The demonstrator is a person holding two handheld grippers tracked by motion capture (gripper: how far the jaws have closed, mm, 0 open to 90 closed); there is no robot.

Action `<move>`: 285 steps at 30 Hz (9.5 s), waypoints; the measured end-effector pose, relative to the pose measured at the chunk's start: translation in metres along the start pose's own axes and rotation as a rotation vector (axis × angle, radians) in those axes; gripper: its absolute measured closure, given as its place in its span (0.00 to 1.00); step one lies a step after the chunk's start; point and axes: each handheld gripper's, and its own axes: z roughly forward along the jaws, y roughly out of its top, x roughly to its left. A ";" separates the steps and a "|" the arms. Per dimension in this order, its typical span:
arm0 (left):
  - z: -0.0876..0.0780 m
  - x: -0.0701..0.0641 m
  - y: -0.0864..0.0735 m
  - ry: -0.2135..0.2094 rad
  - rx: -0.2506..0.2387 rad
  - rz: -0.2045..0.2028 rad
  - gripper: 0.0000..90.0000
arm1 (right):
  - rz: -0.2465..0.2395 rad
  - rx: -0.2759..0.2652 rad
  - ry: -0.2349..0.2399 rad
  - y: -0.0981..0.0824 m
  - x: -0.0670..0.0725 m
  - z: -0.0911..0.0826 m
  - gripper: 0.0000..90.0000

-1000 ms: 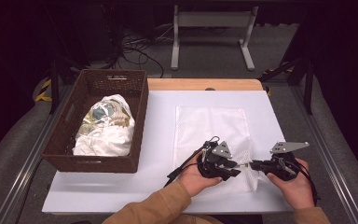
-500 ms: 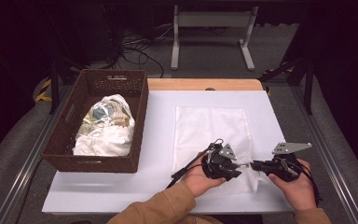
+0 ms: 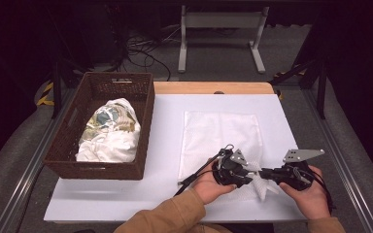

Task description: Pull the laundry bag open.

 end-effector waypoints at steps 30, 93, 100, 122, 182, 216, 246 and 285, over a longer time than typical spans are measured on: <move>0.000 -0.001 0.004 0.020 0.011 0.028 0.96 | -0.010 -0.015 0.027 0.000 0.000 0.003 0.96; -0.032 0.007 -0.014 0.028 0.040 -0.019 0.96 | 0.008 -0.020 -0.050 -0.006 -0.010 -0.007 0.96; -0.040 0.009 -0.019 0.029 0.054 -0.021 0.96 | 0.014 -0.021 -0.053 -0.006 -0.011 -0.007 0.96; -0.067 0.016 -0.041 0.060 0.062 -0.050 0.96 | 0.028 -0.022 -0.063 -0.009 -0.014 -0.008 0.96; -0.139 0.014 -0.110 0.224 0.058 -0.155 0.96 | 0.013 0.001 -0.034 -0.003 -0.027 0.003 0.95; -0.157 0.000 -0.122 0.258 -0.002 -0.171 0.81 | 0.042 -0.001 -0.087 -0.010 -0.027 -0.004 0.78; -0.113 -0.009 -0.120 0.188 0.122 0.021 0.78 | -0.019 -0.024 -0.017 -0.002 -0.011 -0.001 0.75; -0.150 -0.012 -0.119 0.010 0.044 -0.017 0.78 | -0.063 -0.005 0.011 0.005 0.000 0.009 0.72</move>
